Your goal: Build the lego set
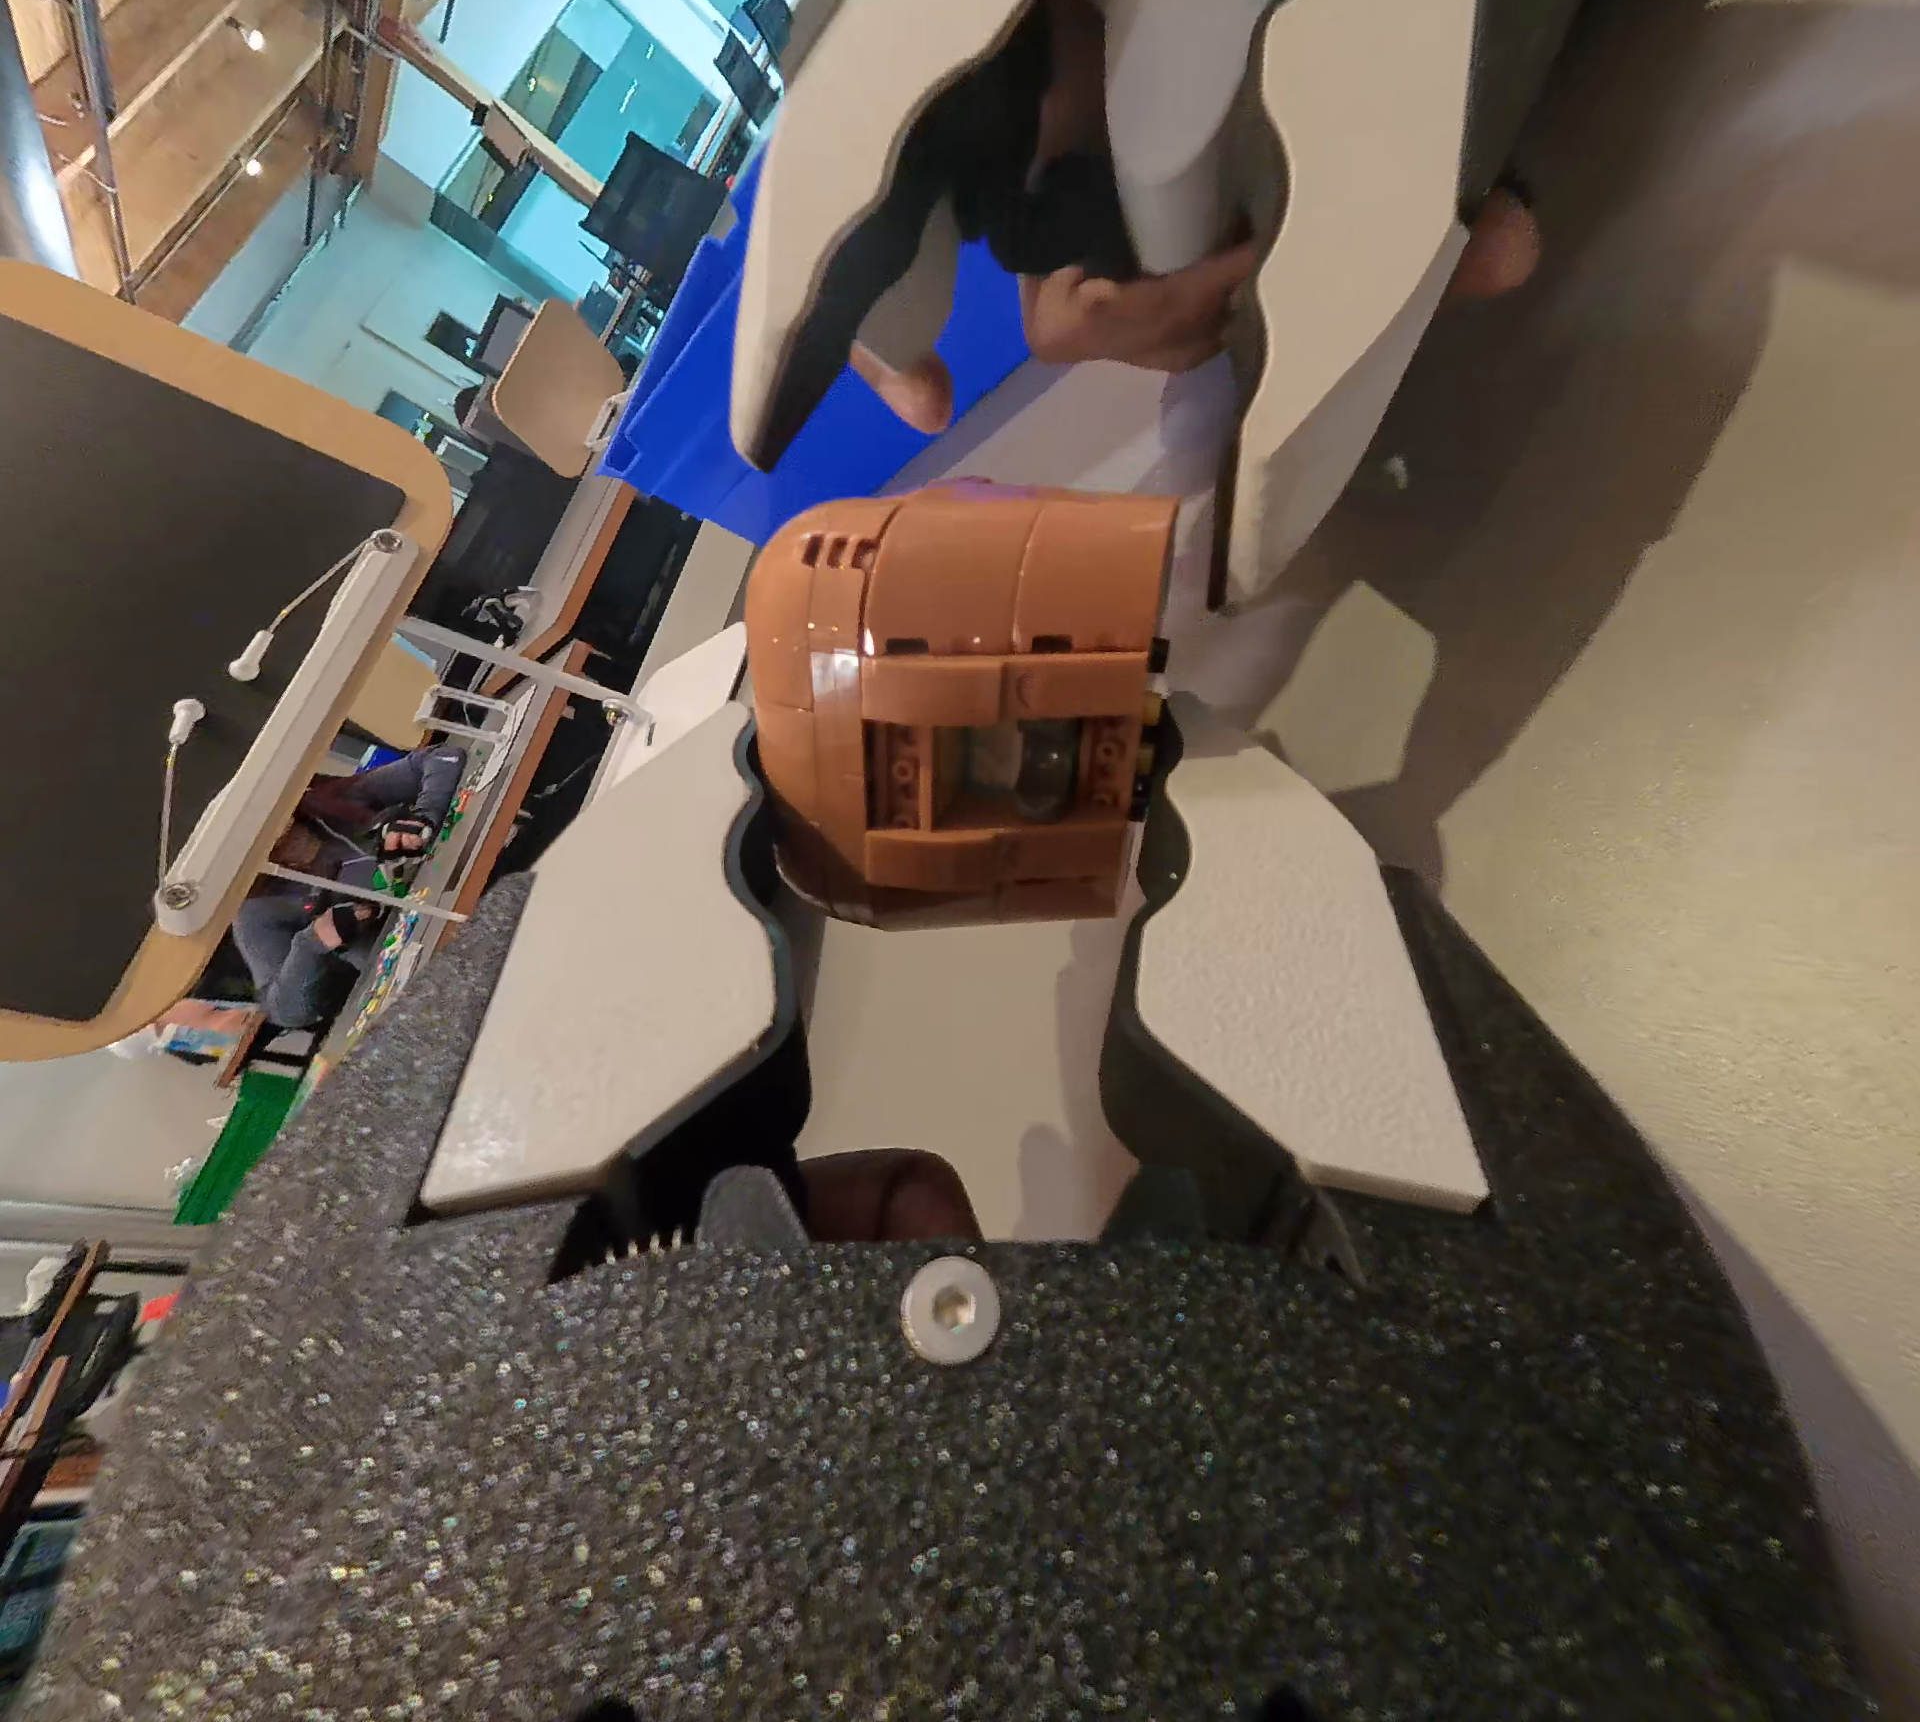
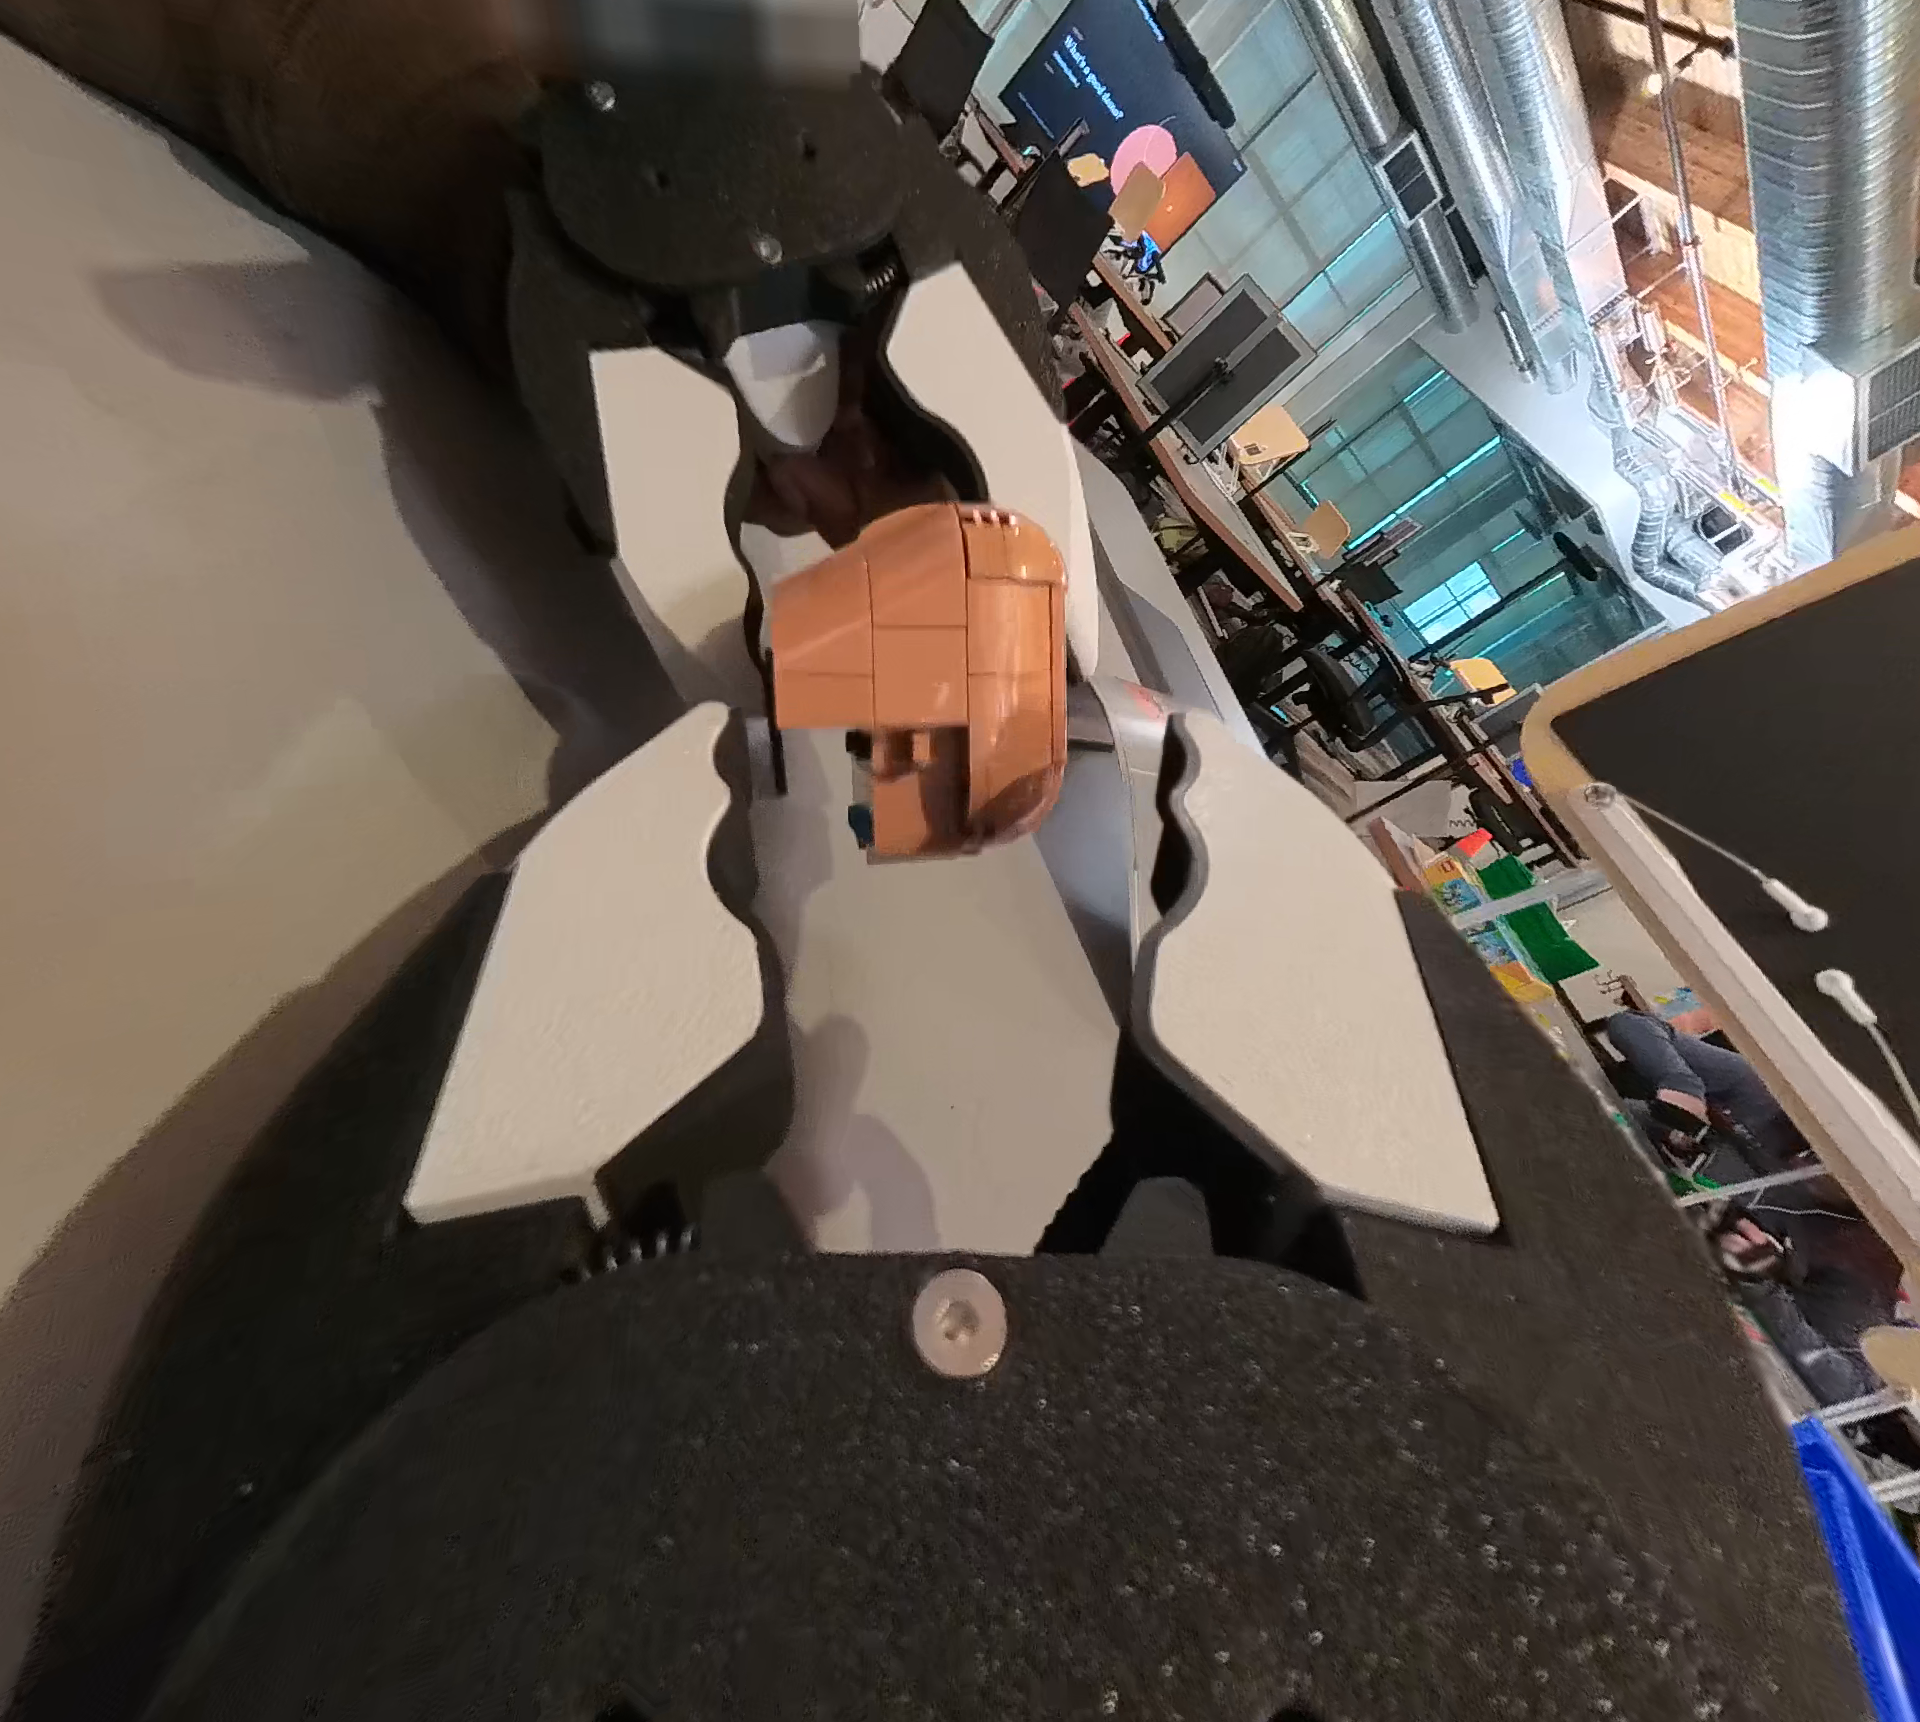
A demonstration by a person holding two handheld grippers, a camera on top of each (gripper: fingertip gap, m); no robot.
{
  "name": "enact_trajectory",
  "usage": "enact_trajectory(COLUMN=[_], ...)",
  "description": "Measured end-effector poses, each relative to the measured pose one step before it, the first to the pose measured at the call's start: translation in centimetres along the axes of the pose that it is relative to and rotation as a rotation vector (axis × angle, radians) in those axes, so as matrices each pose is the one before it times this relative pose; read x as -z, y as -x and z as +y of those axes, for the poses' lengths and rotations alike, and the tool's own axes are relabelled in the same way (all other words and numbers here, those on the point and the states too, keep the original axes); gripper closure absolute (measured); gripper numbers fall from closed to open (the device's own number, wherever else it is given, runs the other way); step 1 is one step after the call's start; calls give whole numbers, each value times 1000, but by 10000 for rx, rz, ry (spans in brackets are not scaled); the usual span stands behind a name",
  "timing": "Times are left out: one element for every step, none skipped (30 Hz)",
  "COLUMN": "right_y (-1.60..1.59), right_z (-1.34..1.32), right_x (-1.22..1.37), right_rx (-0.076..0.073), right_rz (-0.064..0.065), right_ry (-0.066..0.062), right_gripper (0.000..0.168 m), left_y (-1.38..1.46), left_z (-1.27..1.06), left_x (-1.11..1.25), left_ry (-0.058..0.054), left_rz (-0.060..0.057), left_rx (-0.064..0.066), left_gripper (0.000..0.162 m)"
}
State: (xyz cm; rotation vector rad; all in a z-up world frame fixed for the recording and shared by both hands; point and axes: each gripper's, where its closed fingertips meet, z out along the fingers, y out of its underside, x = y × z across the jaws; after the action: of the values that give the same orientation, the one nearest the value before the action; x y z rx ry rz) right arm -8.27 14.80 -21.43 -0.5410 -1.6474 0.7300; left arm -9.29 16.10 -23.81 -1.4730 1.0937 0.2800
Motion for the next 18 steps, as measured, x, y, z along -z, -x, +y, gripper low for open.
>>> enact_trajectory(right_y=[93,240,358,372,300,233,136,1,-14,6,68,114,111,125,87,-30,-74,57], right_z=[-233,-221,-113,4,81,96,25,-4,37,0,-13,4,8,25,18,-26,-77,-103], right_x=[-172,-227,-251,-262,-234,-178,-104,-37,-26,-3,-11,0,7,20,53,70,78,68], right_rx=[156,202,212,221,208,165,109,45,7,-24,-9,18,29,30,16,-20,-54,-40], right_rz=[37,-26,-76,-83,-52,-44,-30,3,-12,-25,-55,-74,-83,-102,-105,-44,-38,-112], right_ry=[32,54,105,134,148,113,52,17,27,-4,-5,-5,3,3,-14,-43,-72,-70], right_gripper=[91,91,90,89,89,89,89,90,90,90,91,92,93,94,96,97,99,99], left_y=[-74,-113,-159,-169,-143,-95,-37,-10,3,-4,-6,-43,-104,-148,-186,-190,-144,-30], left_z=[140,126,73,-9,-68,-72,-21,104,41,19,14,-2,-18,-19,-47,-33,-50,-65], left_x=[-120,-133,-110,-82,-41,-21,-13,-26,-8,-5,-3,-4,4,13,23,9,-9,-28], left_ry=[134,149,108,43,1,-8,23,71,10,-7,3,-4,2,3,-4,4,15,15], left_rz=[-5,6,41,58,54,41,20,4,10,31,40,42,67,77,87,82,51,0], left_rx=[-114,-102,-84,-54,-11,14,-9,-49,18,57,7,-50,-79,-98,-132,-137,-103,-41], left_gripper=[93,93,93,93,93,93,93,93,93,93,93,93,93,93,93,93,93,93])
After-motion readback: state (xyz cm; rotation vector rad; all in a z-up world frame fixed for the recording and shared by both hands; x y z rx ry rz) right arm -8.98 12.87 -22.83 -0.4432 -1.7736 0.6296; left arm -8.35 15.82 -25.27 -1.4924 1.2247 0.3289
